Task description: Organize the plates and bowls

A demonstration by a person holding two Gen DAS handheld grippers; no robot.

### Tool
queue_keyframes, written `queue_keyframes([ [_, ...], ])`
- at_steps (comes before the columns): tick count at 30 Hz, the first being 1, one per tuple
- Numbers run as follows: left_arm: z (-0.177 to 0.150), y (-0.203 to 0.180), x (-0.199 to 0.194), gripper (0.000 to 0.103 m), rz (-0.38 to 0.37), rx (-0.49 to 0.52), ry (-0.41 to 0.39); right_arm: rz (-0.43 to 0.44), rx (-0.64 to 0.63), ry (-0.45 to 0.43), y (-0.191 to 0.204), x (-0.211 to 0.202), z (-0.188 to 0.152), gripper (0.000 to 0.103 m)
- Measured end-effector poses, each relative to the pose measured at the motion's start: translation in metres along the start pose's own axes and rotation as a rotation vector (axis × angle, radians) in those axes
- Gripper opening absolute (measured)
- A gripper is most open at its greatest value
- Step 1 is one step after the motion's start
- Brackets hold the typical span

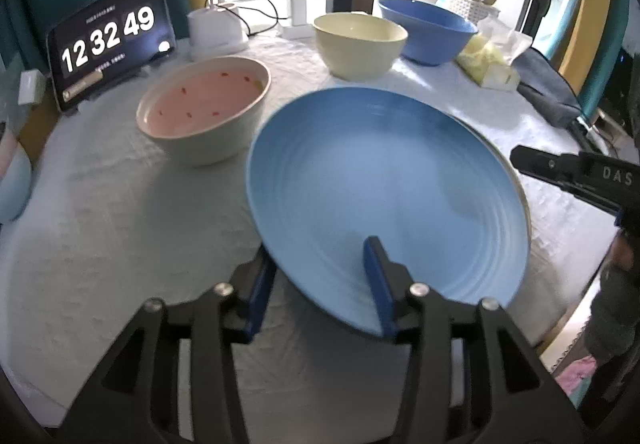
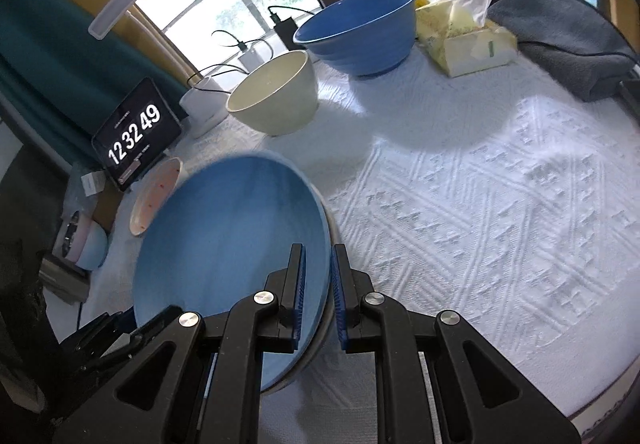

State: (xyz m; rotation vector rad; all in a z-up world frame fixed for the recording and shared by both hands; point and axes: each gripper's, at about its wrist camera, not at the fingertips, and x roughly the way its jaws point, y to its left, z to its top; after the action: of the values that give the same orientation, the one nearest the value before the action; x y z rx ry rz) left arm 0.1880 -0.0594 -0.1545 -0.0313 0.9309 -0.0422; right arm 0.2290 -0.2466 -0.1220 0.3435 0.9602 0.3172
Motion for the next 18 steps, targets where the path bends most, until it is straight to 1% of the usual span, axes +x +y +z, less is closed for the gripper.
queue_keyframes([
  [7, -0.002, 0.003, 0.001, 0.047, 0.005, 0.014, 0.017, -0.012, 0.008, 0.001, -0.002, 0.002, 0.001, 0.015],
  [11, -0.002, 0.008, -0.006, 0.049, 0.015, 0.020, -0.010, -0.022, 0.011, 0.007, -0.001, 0.005, 0.001, 0.014],
  [14, 0.001, 0.016, -0.010, 0.051, 0.028, 0.000, -0.029, -0.026, 0.016, 0.021, -0.001, 0.009, 0.001, 0.015],
  [16, 0.003, 0.023, -0.008, 0.051, 0.039, -0.023, -0.024, -0.024, 0.020, 0.029, -0.001, 0.011, 0.001, 0.015],
  [18, 0.004, 0.026, -0.003, 0.052, 0.051, -0.036, -0.012, -0.024, 0.024, 0.038, -0.002, 0.013, 0.001, 0.019],
])
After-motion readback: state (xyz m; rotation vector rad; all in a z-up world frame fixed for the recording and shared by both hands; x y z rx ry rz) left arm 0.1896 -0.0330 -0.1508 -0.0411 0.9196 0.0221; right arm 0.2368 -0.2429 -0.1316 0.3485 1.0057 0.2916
